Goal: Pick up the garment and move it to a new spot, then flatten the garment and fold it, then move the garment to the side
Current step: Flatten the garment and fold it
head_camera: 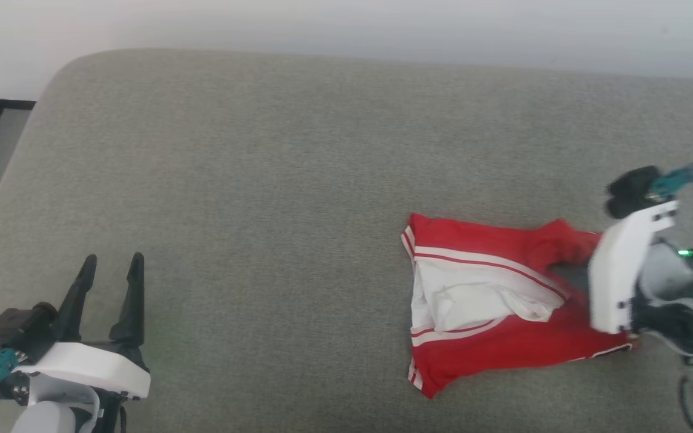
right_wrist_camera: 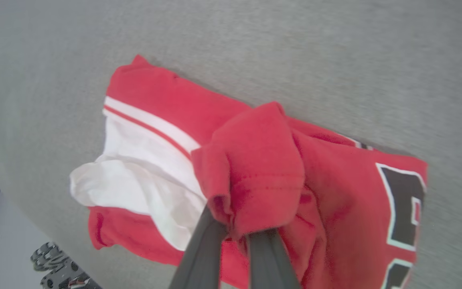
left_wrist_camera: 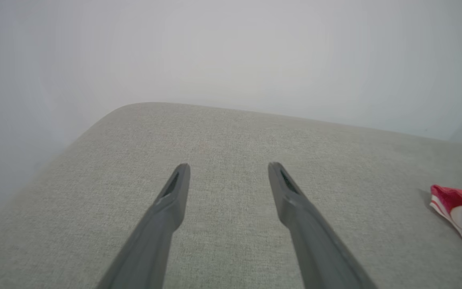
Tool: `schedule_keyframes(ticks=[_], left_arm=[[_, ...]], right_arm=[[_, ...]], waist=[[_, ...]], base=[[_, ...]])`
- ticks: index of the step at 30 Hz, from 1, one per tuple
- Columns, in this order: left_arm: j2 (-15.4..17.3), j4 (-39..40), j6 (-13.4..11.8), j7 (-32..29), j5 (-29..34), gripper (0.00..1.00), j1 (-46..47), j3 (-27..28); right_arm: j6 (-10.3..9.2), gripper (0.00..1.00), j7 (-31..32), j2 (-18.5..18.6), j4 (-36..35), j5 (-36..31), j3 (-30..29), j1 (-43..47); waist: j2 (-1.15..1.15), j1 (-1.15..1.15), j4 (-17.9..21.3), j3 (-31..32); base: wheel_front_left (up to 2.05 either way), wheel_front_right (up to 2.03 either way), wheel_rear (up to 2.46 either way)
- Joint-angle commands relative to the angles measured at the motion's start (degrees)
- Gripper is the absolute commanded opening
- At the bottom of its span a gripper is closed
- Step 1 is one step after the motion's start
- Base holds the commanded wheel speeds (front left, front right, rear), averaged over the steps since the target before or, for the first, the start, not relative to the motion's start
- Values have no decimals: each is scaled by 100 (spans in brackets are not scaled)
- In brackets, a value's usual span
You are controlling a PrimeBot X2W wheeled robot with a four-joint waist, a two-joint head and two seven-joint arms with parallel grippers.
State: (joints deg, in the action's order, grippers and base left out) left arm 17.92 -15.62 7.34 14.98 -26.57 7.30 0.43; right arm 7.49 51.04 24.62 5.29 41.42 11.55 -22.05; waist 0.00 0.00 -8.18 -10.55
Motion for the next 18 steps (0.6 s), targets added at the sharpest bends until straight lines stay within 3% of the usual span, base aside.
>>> schedule_keyframes(ticks=[1, 12, 13, 14, 15, 18], left_arm=[[-8, -11, 14, 20, -16, 100, 62, -14], [-52, -48, 15, 21, -59, 100, 152, -188], [-58, -48, 15, 20, -61, 100, 150, -189], [-66, -55, 15, 20, -68, 100, 144, -182], [-70, -64, 15, 20, -78, 100, 134, -179], [-57, -79, 15, 21, -92, 100, 80, -142]], right_arm=[[0, 0, 14, -48, -35, 42, 73, -67], [1, 0, -212, -448, 536, 21, 1004, -395], [1, 20, -255, -446, 583, 19, 1011, -418], [1, 49, -292, -453, 642, 16, 1015, -431], [1, 100, -316, -466, 689, 17, 1034, -440], [0, 100, -367, -476, 680, 106, 1040, -480]], waist=[[0, 0, -67, 9], [0, 0, -452, 40], [0, 0, -465, 42], [0, 0, -471, 46], [0, 0, -471, 53], [0, 0, -424, 91]], base=[[0, 0, 0], [0, 0, 0], [0, 0, 0], [0, 0, 0], [0, 0, 0], [0, 0, 0]])
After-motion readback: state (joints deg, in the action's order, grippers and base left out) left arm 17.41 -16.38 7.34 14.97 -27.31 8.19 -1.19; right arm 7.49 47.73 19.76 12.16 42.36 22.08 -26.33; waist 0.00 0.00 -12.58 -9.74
